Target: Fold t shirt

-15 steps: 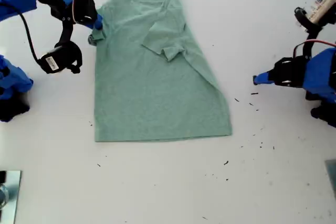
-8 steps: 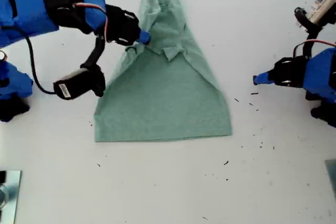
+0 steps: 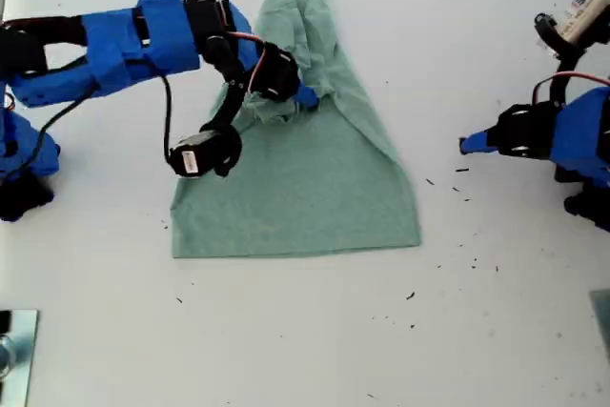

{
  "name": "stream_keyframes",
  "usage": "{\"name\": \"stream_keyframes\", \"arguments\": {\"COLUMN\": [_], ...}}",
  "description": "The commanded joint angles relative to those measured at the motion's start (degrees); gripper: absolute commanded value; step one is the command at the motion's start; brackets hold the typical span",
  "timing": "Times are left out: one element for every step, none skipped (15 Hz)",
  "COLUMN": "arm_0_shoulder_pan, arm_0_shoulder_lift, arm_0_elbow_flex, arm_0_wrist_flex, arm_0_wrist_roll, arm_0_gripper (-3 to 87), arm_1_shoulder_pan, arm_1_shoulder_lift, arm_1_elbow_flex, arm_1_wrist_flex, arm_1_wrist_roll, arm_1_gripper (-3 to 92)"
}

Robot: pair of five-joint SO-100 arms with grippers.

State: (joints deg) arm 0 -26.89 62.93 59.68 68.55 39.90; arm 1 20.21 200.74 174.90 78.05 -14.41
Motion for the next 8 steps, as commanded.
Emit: {"name": "stream_keyframes", "arguments": {"arm_0_shoulder_pan": [-0.26,-0.35,-1.14,-1.85,-2.37,-2.37,-1.32,1.67], "arm_0_shoulder_lift": [13.18,22.41,33.05,44.56,56.95,69.43,79.63,88.68], "arm_0_elbow_flex": [-3.69,1.14,10.55,23.2,37.79,52.65,65.92,77.26], "arm_0_wrist_flex": [5.98,7.65,7.65,6.59,4.48,1.85,-0.09,-1.32], "arm_0_wrist_roll": [-1.67,-1.41,-1.58,-2.02,-3.96,-6.06,-8.7,-13.71], "arm_0_gripper": [26.7,23.6,19.6,14.1,6.5,4.5,1.8,-0.2], "arm_1_shoulder_pan": [-0.7,-0.53,-0.44,-0.18,0.0,0.0,-0.35,-0.79], "arm_1_shoulder_lift": [0.0,0.0,0.0,0.0,0.0,0.0,0.0,0.0], "arm_1_elbow_flex": [3.25,3.25,3.25,3.25,3.16,2.81,2.37,1.85], "arm_1_wrist_flex": [-1.76,-1.76,-1.76,-1.76,-1.76,-1.93,-1.93,-1.85], "arm_1_wrist_roll": [0.44,0.18,-0.09,-0.53,-0.79,-0.88,-1.93,-2.55], "arm_1_gripper": [2.4,2.4,3.0,4.5,3.1,2.4,2.3,2.3]}}
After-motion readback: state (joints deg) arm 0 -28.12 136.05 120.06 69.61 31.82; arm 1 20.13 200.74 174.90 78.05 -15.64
